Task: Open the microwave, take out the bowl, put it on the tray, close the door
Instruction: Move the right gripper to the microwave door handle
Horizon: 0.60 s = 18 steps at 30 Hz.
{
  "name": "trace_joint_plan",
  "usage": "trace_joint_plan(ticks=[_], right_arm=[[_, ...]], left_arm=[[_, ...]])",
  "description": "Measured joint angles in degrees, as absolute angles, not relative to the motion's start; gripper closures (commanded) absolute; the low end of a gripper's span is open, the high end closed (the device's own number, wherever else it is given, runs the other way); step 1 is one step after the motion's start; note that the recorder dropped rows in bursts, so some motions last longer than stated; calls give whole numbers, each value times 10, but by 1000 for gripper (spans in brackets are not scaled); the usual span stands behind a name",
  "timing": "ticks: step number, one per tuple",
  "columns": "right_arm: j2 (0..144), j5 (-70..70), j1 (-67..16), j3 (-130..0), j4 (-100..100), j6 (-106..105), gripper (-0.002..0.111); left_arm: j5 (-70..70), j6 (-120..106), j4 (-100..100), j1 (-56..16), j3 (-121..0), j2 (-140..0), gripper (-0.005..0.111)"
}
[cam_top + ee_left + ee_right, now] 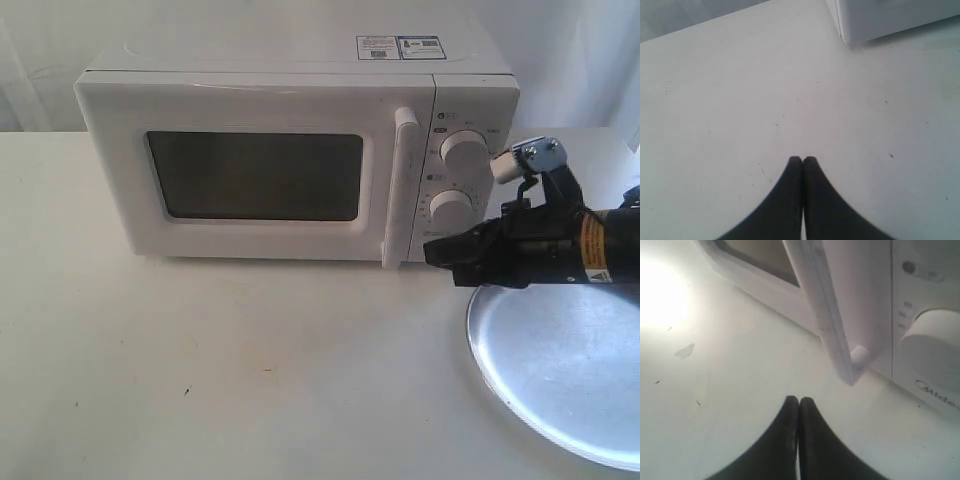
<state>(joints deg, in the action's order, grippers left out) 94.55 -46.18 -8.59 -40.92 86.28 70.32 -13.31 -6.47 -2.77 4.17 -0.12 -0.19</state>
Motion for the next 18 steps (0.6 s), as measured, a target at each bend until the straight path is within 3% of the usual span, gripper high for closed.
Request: trace_joint_plan(ticks=[12, 18], right_arm=[[968, -562, -97, -408, 835, 589, 108], [968, -577, -158, -342, 636, 305, 108]], left_arm=[[-133, -65, -28, 42, -1, -2, 107], [-133, -65, -28, 42, -1, -2, 107]])
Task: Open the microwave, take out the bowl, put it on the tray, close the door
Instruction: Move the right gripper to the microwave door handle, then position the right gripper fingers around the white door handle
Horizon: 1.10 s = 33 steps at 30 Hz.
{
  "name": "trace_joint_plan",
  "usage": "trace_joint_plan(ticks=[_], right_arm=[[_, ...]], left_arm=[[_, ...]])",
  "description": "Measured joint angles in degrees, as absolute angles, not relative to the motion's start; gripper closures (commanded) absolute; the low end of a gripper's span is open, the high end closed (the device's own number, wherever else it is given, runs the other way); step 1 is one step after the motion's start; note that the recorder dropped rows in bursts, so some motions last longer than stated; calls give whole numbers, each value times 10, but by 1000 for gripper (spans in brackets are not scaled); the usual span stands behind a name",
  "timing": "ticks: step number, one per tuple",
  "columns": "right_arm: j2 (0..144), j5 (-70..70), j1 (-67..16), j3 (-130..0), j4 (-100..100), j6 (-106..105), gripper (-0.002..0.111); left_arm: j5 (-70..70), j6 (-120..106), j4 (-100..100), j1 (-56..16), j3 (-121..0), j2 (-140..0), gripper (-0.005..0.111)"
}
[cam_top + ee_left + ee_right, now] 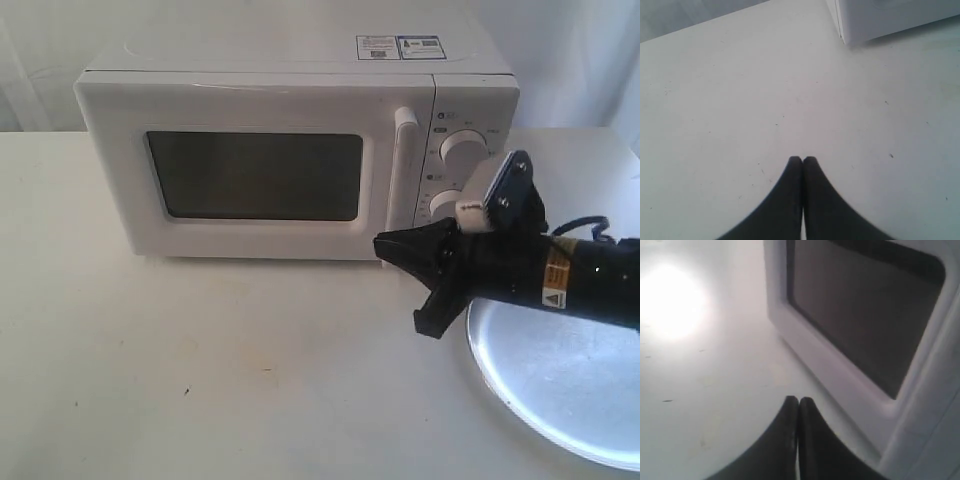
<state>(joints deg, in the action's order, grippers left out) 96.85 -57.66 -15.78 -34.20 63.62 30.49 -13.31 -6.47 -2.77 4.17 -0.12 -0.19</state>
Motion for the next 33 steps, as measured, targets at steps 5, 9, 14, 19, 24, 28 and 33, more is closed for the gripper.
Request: trace_joint_plan(ticks=[5, 9, 14, 19, 24, 28, 33], right_arm=[[968, -592, -218, -256, 320, 50, 108], [968, -613, -253, -225, 152, -64, 108], [968, -619, -267, -228, 173, -76, 108], [968, -622, -269, -243, 189, -26, 101], [968, -606, -269, -246, 182, -30, 73], [968, -605, -269, -246, 170, -61, 44], [981, -603, -269, -274, 169, -68, 46]], left_arm=[[-133, -65, -28, 42, -1, -2, 107], [-133, -65, -28, 42, -1, -2, 107], [-133, -65, -28, 42, -1, -2, 107], [-133, -65, -28, 42, -1, -2, 107], [-133, -65, -28, 42, -1, -2, 107], [-133, -65, -28, 42, -1, -2, 107], [-133, -65, -28, 42, -1, -2, 107]])
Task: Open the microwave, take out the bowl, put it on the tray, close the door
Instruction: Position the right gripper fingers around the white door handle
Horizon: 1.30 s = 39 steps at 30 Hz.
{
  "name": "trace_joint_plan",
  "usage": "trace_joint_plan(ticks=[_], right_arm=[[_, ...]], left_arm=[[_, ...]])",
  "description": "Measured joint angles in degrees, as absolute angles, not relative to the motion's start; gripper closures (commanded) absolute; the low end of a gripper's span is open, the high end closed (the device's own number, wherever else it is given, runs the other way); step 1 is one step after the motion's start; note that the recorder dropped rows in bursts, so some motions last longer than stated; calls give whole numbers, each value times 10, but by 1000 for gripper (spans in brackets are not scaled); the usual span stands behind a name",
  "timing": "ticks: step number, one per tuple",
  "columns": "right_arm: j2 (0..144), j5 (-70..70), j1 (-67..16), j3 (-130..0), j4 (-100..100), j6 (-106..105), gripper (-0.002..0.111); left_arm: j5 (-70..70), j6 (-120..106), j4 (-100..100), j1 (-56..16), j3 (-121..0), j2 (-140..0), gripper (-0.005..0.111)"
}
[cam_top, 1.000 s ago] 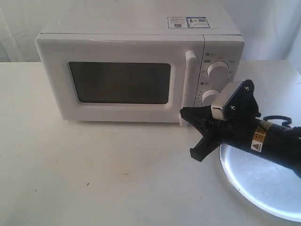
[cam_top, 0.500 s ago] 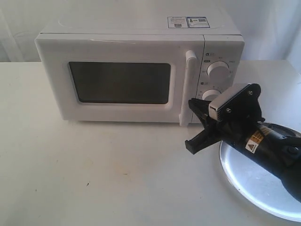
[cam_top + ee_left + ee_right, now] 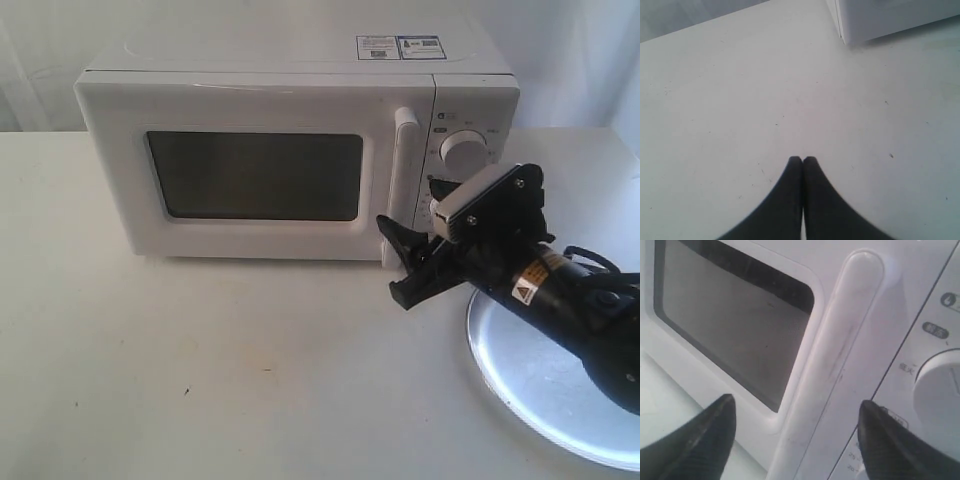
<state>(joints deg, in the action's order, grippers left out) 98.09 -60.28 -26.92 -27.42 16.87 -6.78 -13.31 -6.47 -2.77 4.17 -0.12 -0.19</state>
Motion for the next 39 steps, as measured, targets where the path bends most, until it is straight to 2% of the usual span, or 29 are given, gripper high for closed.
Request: trace_joint_plan(ticks=[2, 4, 6, 7, 17, 20, 25, 28, 30, 31, 32, 34, 36, 38, 39], right_arm=[[999, -595, -269, -296, 168, -68, 50], [1017, -579, -269, -316, 168, -61, 60], [1050, -555, -269, -343, 191, -50, 86], [1059, -552, -269, -347, 203, -49, 109], [1079, -594, -259, -342, 224, -10, 108], [1082, -642, -280, -301, 154, -85, 108], [1080, -682, -309, -224, 230, -144, 108], [1074, -688, -309, -212, 201, -145, 107], [1074, -689, -309, -211, 138, -145, 96], [1074, -689, -309, -211, 120, -148, 83], [1074, -689, -309, -211, 101, -165, 77], [1069, -689, -309, -215, 97, -191, 49], [1066, -689, -309, -234, 102, -199, 43], [1066, -689, -309, -253, 103, -197, 44], [1066, -689, -309, -264, 104, -192, 48]], left_arm=[[-133, -65, -28, 42, -1, -2, 107], [-133, -65, -28, 42, -1, -2, 107], [-133, -65, -28, 42, -1, -2, 107], [-133, -65, -28, 42, -1, -2, 107], [-133, -65, -28, 42, -1, -2, 107], [-133, -65, -28, 42, -1, -2, 107], [-133, -65, -28, 42, -1, -2, 107], [-133, -65, -28, 42, -1, -2, 107], [-133, -65, -28, 42, -1, -2, 107], [-133, -65, -28, 42, -1, -2, 107], [-133, -65, -28, 42, -1, -2, 107], [-133, -65, -28, 42, -1, -2, 107], [-133, -65, -28, 42, -1, -2, 107], [-133, -65, -28, 42, -1, -2, 107], [-133, -65, -28, 42, -1, -2, 107]])
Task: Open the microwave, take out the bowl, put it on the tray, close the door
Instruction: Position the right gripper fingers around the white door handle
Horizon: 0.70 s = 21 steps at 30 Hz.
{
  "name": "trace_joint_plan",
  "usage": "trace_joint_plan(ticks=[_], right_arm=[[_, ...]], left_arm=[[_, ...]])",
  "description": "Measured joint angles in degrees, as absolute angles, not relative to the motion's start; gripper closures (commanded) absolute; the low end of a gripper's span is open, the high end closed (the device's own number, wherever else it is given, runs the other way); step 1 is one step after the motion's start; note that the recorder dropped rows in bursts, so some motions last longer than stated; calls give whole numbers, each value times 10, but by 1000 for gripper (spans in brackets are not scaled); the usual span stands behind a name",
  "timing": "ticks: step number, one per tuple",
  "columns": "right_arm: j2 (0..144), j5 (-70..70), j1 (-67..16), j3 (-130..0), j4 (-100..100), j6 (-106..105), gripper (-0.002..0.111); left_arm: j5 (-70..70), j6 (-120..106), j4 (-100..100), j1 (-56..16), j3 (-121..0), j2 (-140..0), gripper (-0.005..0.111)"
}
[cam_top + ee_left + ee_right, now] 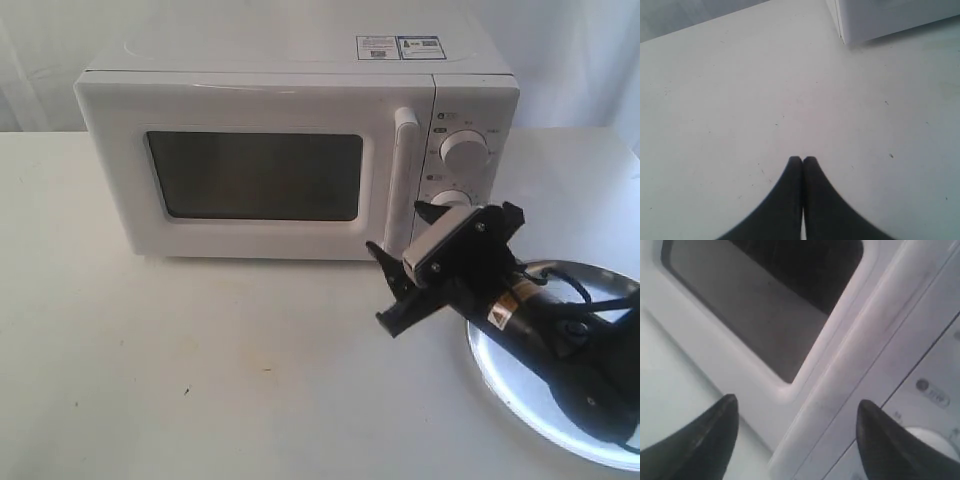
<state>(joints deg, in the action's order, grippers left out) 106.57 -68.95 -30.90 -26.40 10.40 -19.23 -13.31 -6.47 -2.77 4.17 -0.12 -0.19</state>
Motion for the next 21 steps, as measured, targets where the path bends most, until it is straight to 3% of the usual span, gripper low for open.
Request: trace_joint_plan(ticks=[1, 5, 6, 21], right_arm=[[1066, -689, -309, -288, 105, -176, 52], [1066, -640, -309, -359, 108, -116, 100], [1066, -631, -307, -365, 107, -102, 108], [1063, -664, -287, -339, 167, -58, 108]], left_arm=[[-133, -65, -28, 42, -1, -2, 107], [-133, -65, -28, 42, -1, -2, 107], [-133, -65, -28, 42, -1, -2, 107], [-133, -65, -28, 42, -1, -2, 107]])
